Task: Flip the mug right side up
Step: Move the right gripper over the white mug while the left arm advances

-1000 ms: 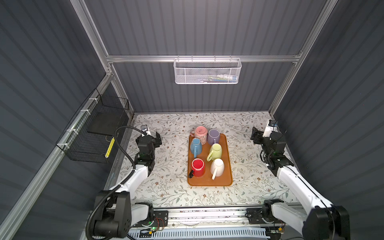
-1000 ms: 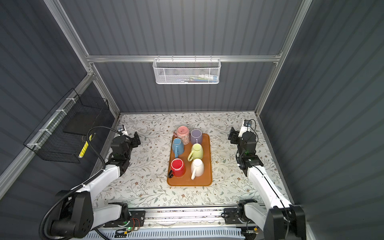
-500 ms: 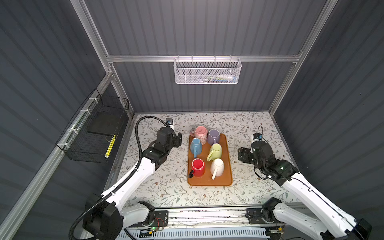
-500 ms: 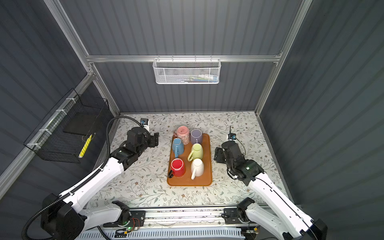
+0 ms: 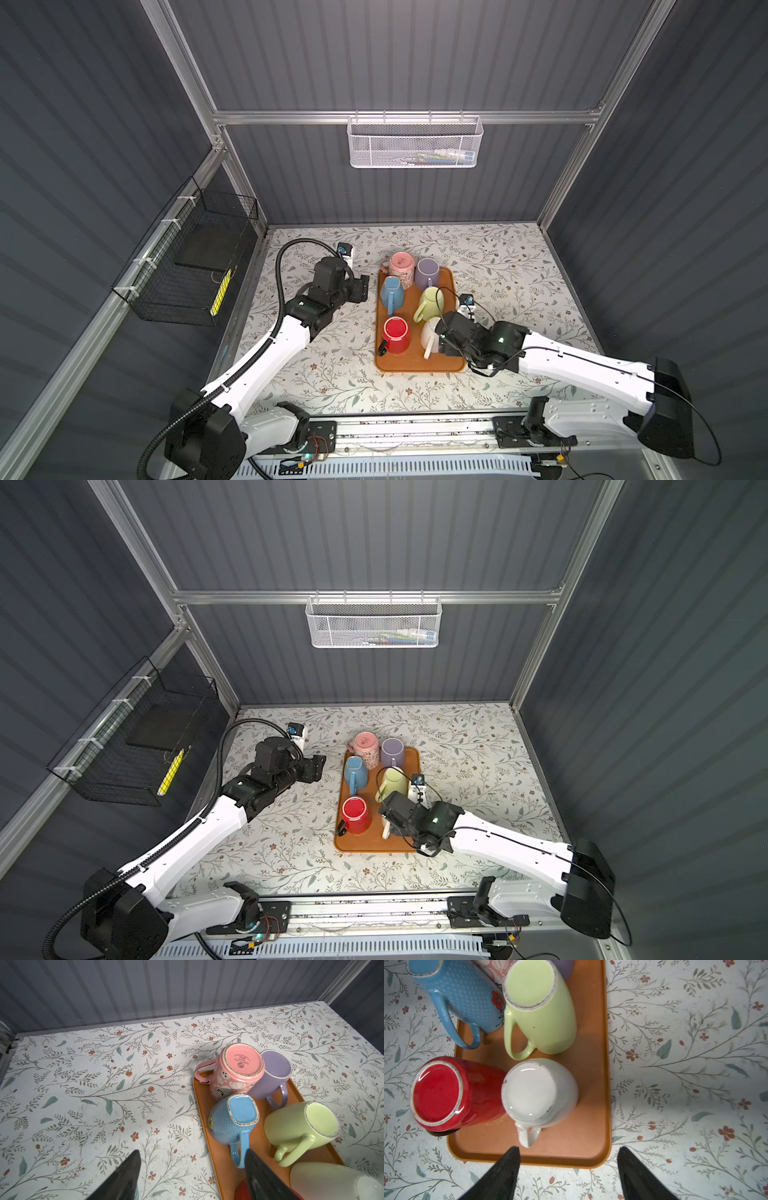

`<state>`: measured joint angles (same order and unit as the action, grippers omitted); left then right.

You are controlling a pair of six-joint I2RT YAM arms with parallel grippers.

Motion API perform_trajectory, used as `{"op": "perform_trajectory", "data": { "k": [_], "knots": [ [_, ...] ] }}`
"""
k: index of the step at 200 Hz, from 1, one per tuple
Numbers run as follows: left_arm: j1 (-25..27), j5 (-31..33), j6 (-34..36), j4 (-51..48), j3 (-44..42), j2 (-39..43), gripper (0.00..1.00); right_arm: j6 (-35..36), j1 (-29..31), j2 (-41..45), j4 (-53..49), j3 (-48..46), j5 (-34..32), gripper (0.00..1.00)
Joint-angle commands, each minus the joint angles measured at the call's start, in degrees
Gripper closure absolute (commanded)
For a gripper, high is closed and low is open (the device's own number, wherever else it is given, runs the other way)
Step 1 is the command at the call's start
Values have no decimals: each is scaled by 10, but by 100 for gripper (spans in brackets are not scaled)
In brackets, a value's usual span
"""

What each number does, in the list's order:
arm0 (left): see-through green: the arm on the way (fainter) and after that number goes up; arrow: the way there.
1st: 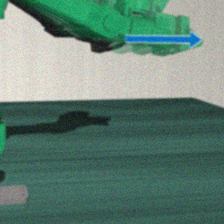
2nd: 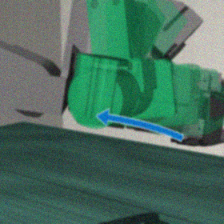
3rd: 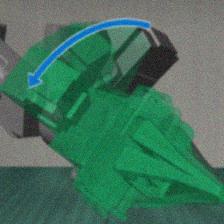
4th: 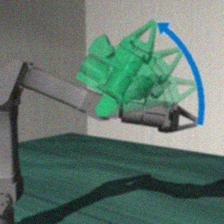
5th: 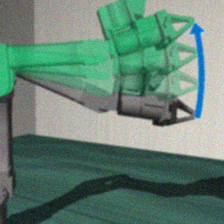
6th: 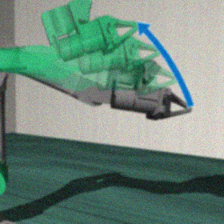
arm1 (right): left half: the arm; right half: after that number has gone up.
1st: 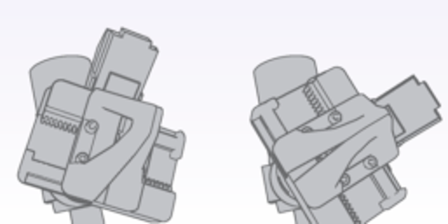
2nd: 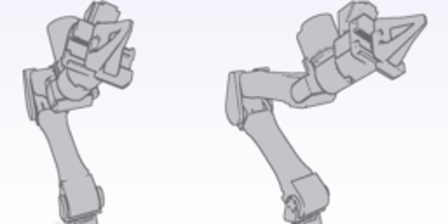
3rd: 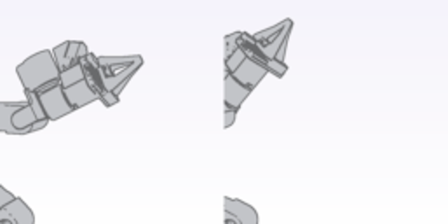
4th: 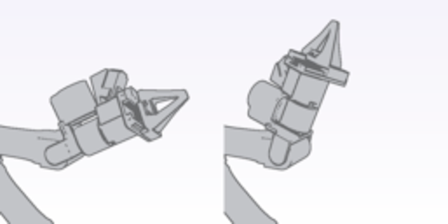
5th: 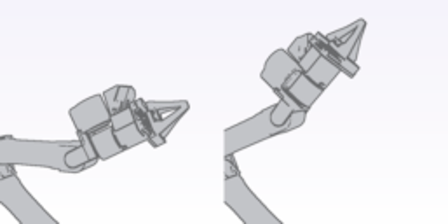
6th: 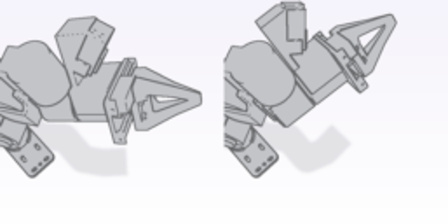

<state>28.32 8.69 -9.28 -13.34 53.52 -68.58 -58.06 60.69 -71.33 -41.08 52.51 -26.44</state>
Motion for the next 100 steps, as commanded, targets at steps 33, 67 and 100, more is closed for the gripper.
{"op": "perform_trajectory", "data": {
  "k": [33,67,100],
  "knots": [
    [-1,-10,-9,-19,-4,18,21,-117,21,-56,32,9,-5,24],
    [-1,-6,-8,-25,-3,24,21,-129,29,-91,49,25,11,26],
    [-1,-3,-8,-25,-7,26,21,-124,29,-114,53,29,26,29]
  ]
}}
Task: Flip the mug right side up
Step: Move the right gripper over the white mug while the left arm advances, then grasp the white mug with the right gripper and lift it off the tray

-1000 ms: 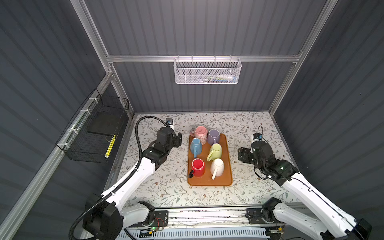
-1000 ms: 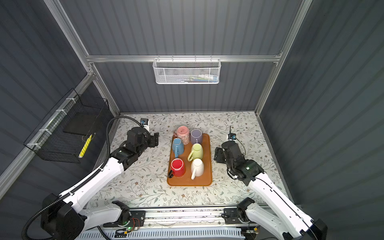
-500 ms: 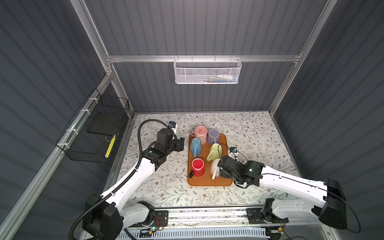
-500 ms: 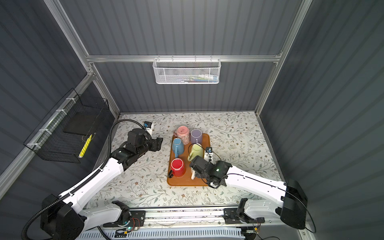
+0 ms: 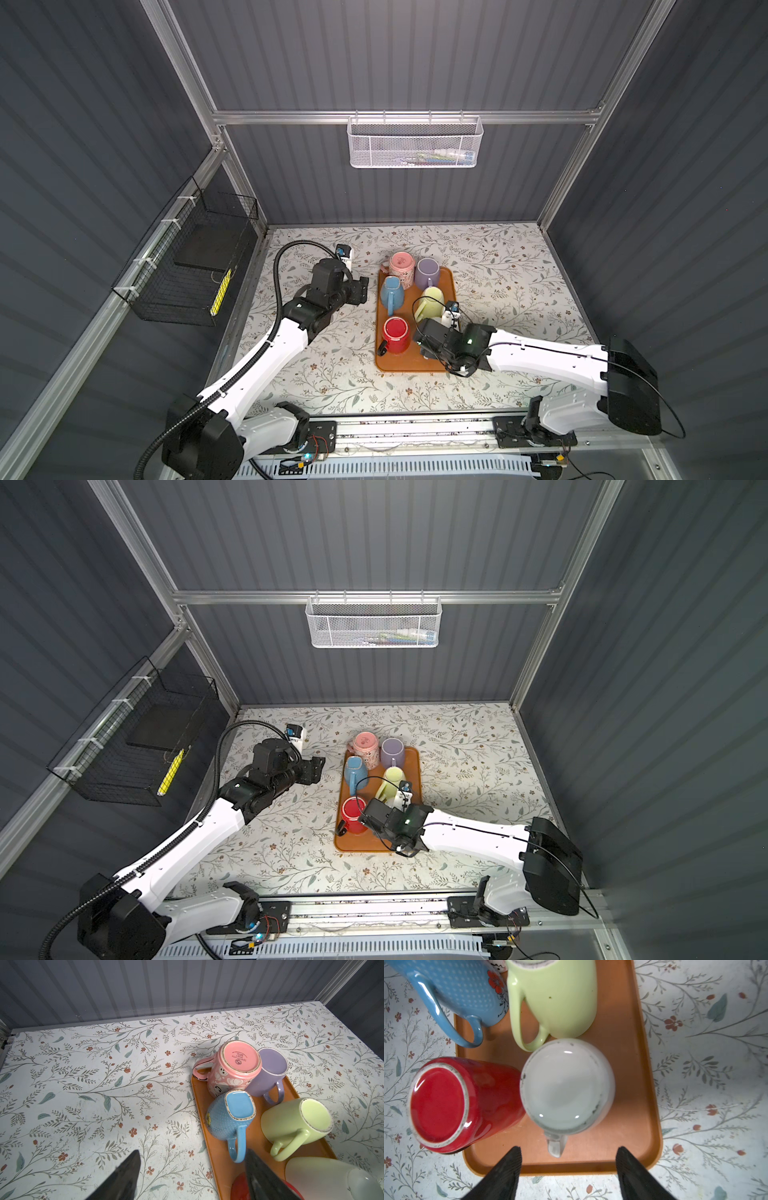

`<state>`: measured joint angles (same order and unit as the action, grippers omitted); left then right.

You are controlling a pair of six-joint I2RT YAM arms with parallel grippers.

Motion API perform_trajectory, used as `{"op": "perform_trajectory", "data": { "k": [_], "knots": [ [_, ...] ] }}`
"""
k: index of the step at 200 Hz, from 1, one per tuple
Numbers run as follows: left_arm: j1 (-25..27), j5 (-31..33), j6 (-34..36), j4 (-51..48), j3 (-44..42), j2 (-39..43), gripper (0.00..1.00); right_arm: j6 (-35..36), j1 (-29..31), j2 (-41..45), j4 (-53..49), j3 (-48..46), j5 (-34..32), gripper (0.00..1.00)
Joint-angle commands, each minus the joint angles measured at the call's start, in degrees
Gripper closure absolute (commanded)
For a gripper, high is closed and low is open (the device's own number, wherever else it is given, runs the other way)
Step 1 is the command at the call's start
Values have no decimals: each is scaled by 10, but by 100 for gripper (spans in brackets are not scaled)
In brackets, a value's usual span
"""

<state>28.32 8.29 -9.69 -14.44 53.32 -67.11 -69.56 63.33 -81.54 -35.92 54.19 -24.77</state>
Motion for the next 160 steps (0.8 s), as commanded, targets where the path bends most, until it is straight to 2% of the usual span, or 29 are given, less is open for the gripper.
{"op": "perform_trajectory", "data": {
  "k": [1,89,122,141,160],
  "knots": [
    [-1,1,-5,-14,-6,12,21,-9,3,-14,1,12,10,29],
    [-1,5,-5,-6,-12,7,21,18,-29,-30,-51,-8,20,41],
    [-1,5,-5,-7,-11,4,21,37,-34,-22,-98,-8,-2,43],
    [-1,7,-4,-9,-10,1,21,89,-41,5,-88,-29,2,44],
    [-1,6,-7,-6,-12,1,21,193,-53,40,-37,-56,47,44]
  ]
}}
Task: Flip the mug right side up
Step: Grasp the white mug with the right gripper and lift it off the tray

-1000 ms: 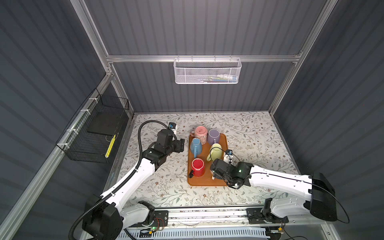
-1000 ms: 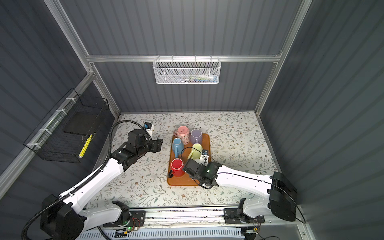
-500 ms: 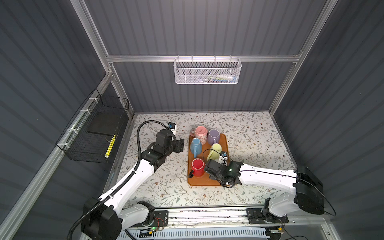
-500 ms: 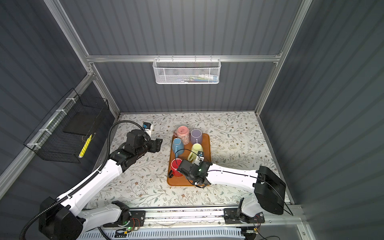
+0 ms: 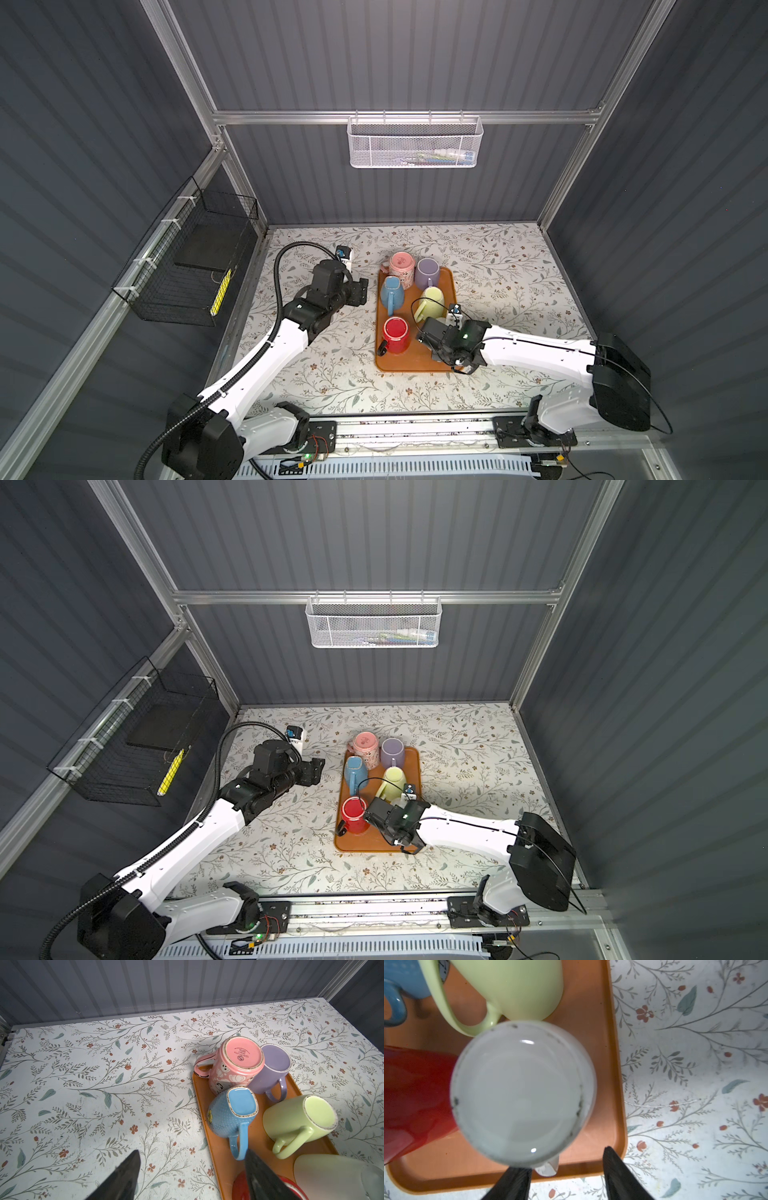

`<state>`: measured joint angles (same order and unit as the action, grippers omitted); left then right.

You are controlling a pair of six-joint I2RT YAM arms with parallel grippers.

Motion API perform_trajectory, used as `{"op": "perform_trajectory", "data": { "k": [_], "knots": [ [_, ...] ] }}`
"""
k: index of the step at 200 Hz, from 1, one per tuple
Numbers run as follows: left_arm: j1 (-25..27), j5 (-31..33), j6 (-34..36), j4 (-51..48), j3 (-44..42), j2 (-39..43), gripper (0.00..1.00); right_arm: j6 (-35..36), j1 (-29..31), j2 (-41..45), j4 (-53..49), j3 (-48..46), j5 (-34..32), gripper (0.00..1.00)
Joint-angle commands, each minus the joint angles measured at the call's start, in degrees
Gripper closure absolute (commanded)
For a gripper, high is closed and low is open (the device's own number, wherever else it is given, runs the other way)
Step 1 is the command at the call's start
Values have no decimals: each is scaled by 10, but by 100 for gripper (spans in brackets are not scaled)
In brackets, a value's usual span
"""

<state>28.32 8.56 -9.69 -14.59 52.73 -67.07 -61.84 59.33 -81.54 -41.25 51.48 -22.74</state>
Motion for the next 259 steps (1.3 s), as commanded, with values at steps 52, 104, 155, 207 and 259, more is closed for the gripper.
{"op": "perform_trajectory", "data": {
  "k": [52,104,155,207,259],
  "knots": [
    [-1,-3,-15,3,-6,-13,21,213,-32,85,91,-87,114,49],
    [-1,-5,-19,0,3,-21,22,235,-32,53,115,-99,111,51],
    [-1,1,-16,-11,8,-25,22,238,-32,21,133,-112,57,66],
    [-1,5,-16,-18,12,-23,22,245,-32,11,159,-119,39,70],
    [-1,0,-26,-10,6,-30,22,267,-32,13,172,-119,49,80]
  ]
}}
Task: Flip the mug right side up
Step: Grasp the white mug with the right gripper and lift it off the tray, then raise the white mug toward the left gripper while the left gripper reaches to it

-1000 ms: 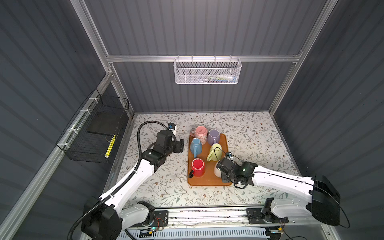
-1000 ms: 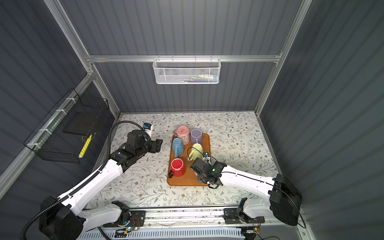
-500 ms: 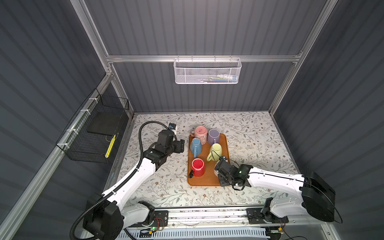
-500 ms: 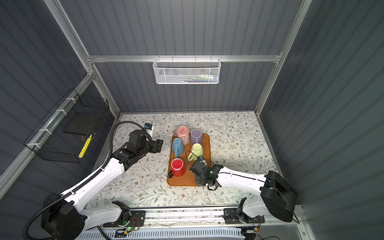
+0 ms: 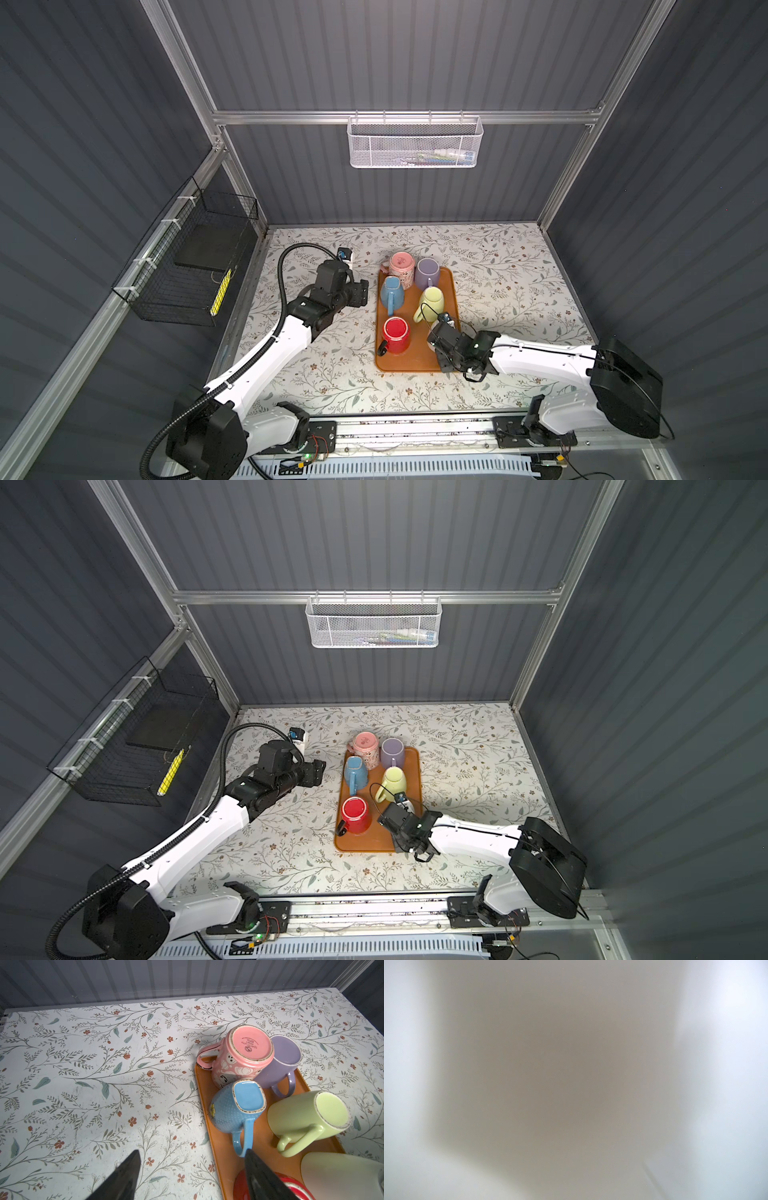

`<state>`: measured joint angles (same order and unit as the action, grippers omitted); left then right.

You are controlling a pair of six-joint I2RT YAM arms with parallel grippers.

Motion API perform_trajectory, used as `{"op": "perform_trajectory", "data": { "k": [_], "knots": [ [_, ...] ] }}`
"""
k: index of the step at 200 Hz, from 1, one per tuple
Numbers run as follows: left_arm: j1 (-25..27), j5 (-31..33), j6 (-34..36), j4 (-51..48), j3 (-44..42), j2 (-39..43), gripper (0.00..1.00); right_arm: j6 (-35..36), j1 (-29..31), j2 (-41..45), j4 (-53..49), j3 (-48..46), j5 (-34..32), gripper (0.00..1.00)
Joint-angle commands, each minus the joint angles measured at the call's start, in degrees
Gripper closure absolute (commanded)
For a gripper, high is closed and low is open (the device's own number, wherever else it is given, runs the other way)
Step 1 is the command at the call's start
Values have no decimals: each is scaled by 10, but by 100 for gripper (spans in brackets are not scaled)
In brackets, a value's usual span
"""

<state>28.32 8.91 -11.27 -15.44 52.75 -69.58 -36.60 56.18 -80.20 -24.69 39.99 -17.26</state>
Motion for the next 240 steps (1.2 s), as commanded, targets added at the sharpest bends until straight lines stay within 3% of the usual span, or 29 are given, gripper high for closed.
{"op": "perform_trajectory", "data": {
  "k": [1,69,115,173,208,240],
  "knots": [
    [-1,-4,-10,-2,6,-5,22,15,0,0,6,-4,-7,80],
    [-1,-3,-12,-6,2,3,22,20,-2,12,12,-9,14,100],
    [-1,-6,-16,-5,3,10,22,12,-19,60,7,-21,13,100],
    [-1,-38,-17,-2,19,9,22,27,-73,185,15,-36,56,100],
    [-1,-126,-19,15,38,5,22,51,-113,249,44,-28,110,100],
    [-1,-293,-37,80,44,2,21,92,-155,287,78,-9,165,100]
  ]
}}
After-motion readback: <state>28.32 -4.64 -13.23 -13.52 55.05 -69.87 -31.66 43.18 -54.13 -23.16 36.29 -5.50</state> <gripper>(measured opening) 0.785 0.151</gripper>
